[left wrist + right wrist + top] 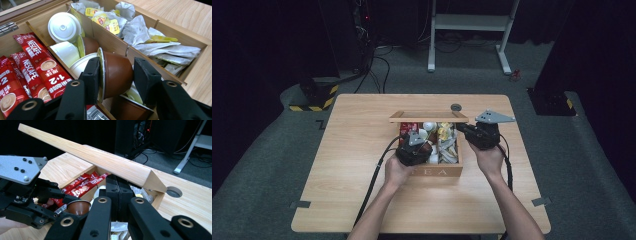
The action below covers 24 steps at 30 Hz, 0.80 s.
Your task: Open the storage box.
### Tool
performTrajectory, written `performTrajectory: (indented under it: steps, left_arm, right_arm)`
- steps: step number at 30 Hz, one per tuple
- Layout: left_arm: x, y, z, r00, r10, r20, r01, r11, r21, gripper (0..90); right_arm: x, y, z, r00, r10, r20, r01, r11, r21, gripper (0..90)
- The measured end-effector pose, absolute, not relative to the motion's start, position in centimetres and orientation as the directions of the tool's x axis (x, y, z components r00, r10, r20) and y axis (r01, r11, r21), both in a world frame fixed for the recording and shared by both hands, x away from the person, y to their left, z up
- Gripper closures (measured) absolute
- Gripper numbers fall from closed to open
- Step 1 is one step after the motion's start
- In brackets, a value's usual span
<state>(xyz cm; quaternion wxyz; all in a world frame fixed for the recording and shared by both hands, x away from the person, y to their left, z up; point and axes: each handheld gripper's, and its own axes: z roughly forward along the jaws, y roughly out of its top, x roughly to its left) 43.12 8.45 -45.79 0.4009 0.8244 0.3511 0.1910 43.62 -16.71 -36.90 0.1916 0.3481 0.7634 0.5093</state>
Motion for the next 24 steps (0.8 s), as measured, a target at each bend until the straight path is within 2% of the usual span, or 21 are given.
performTrajectory:
  steps: [24]
  left_arm:
    - [42.4, 10.0, -44.0, 0.677, 0.736, 0.002, 0.403, -0.373, 0.836, 58.3]
  right_arm:
    - [43.7, -16.7, -36.9, -0.686, 0.725, 0.064, 0.335, 0.237, 0.912, 89.9]
